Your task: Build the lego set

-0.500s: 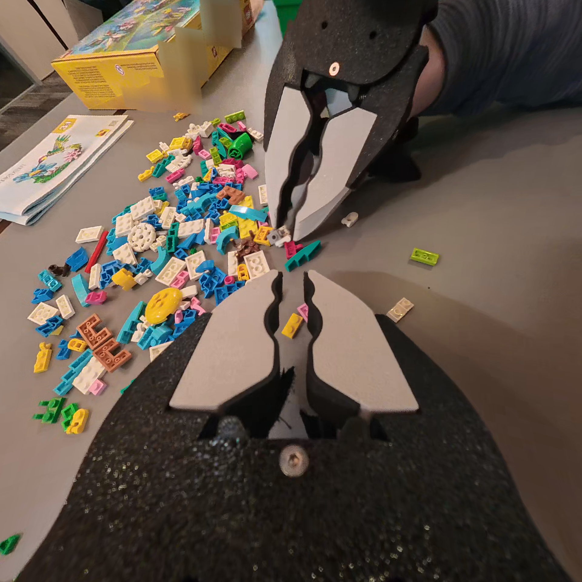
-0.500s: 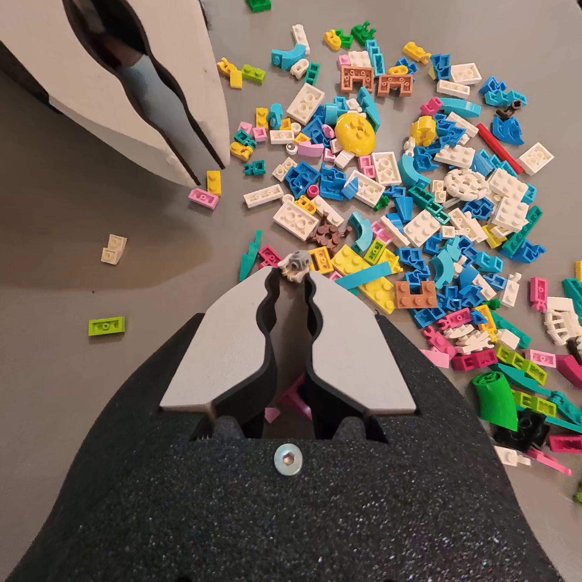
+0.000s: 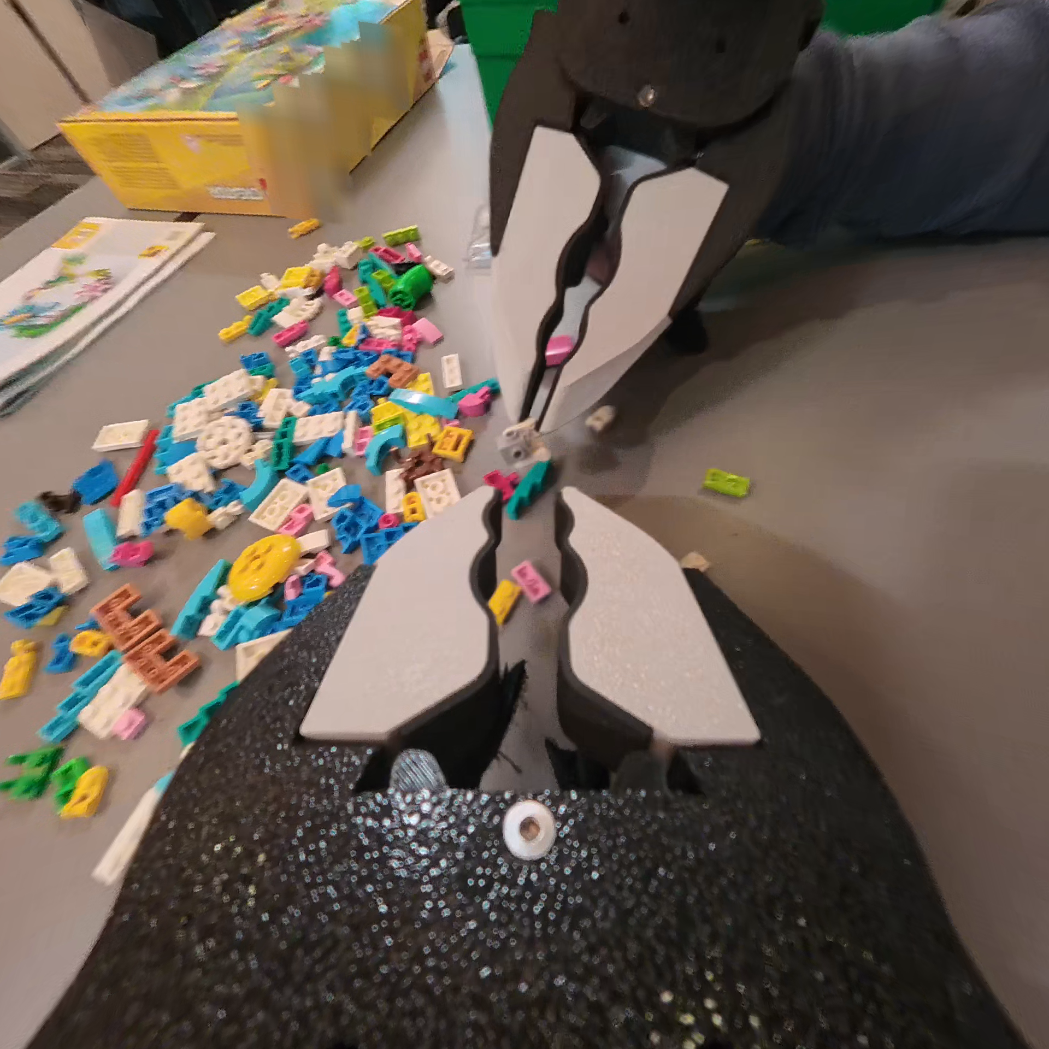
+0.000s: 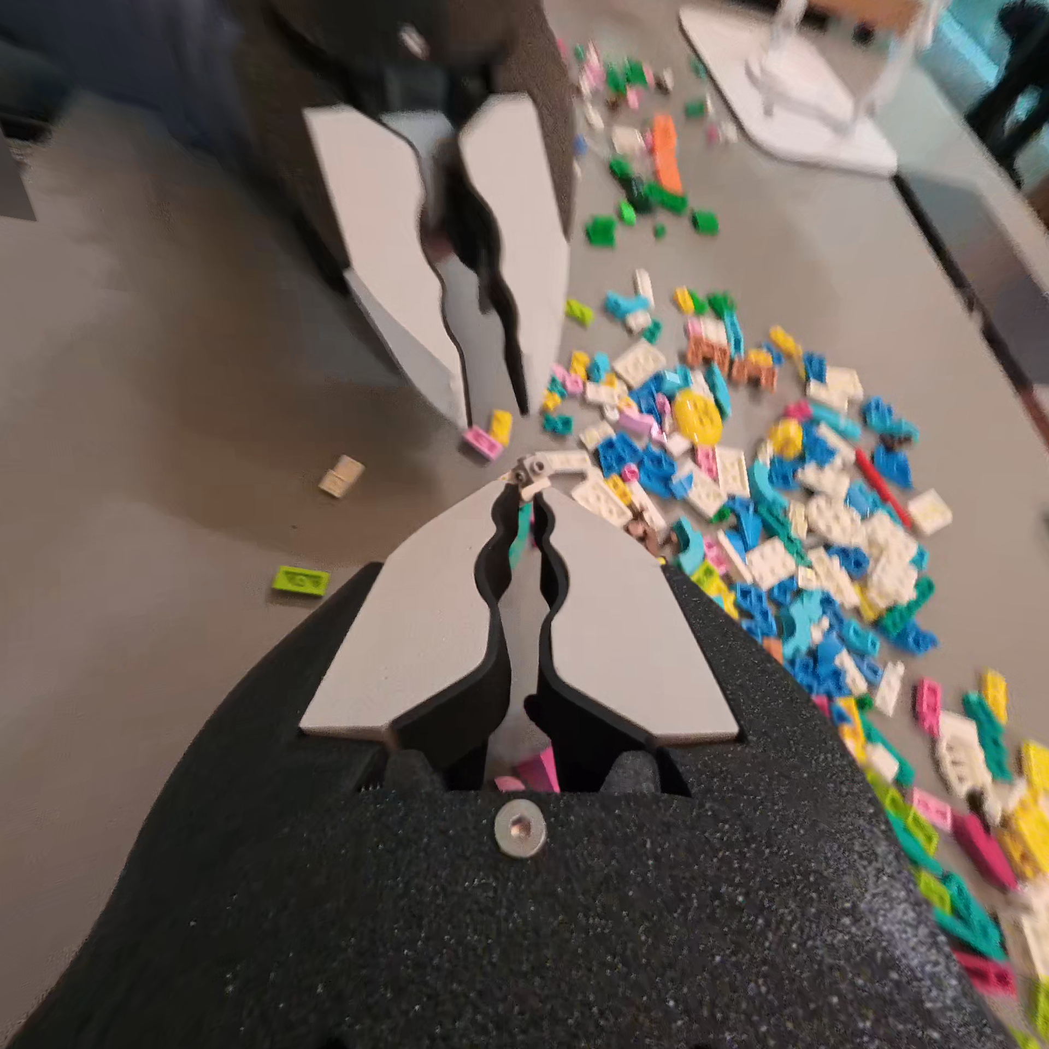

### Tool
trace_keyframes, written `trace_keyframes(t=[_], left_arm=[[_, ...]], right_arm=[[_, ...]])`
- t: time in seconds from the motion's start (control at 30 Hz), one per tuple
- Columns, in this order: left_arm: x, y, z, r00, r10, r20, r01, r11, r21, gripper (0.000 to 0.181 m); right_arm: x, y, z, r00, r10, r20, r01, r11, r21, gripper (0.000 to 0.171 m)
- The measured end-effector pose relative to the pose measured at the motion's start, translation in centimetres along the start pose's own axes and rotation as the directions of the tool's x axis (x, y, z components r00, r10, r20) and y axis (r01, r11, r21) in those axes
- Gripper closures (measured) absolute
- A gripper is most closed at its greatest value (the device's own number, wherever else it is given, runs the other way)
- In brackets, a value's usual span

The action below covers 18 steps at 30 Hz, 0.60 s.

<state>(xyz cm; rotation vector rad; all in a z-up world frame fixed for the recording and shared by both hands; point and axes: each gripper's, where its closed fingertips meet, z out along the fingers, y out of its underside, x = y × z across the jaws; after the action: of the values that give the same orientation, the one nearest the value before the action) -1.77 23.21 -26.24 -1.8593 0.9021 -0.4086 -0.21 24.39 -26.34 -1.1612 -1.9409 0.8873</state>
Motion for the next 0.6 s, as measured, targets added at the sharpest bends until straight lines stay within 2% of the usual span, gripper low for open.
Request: trace_keyframes(t=[0.03,0.17,0.27,0.37,0.5,0.6], left_arm=[[0.6,-0.2,0.0,0.999,-0.02,-0.044,0.02,1.0,0.014,0.16],[1.5,-0.3,0.1,0.987,-0.083,-0.135,0.085,0.996,0.008,0.148],[2.2,-0.1,0.2,0.98,-0.084,-0.183,0.084,0.996,-0.01,0.144],[3.4,-0.1,0.2,0.966,-0.051,-0.255,0.05,0.999,-0.011,0.146],[5.1,-0.4,-0.2,0.939,0.004,-0.344,0.004,1.0,0.021,0.161],[5.9,-0.4,-0.3,0.923,0.007,-0.386,0.002,1.0,0.022,0.158]], right_arm=[[-0.4,-0.7,-0.2,0.999,-0.039,0.007,0.039,0.999,0.033,0.166],[-1.3,-0.4,-0.2,0.993,-0.114,0.037,0.114,0.993,0.0,0.167],[-2.8,-0.7,-0.1,0.984,-0.13,0.124,0.124,0.991,0.053,0.166],[-4.1,-1.5,-0.5,0.969,-0.165,0.185,0.147,0.983,0.108,0.166],[-5.1,-1.7,-0.7,0.953,-0.179,0.243,0.148,0.979,0.139,0.166],[-5.6,-2.1,-1.0,0.945,-0.185,0.269,0.142,0.975,0.171,0.166]])
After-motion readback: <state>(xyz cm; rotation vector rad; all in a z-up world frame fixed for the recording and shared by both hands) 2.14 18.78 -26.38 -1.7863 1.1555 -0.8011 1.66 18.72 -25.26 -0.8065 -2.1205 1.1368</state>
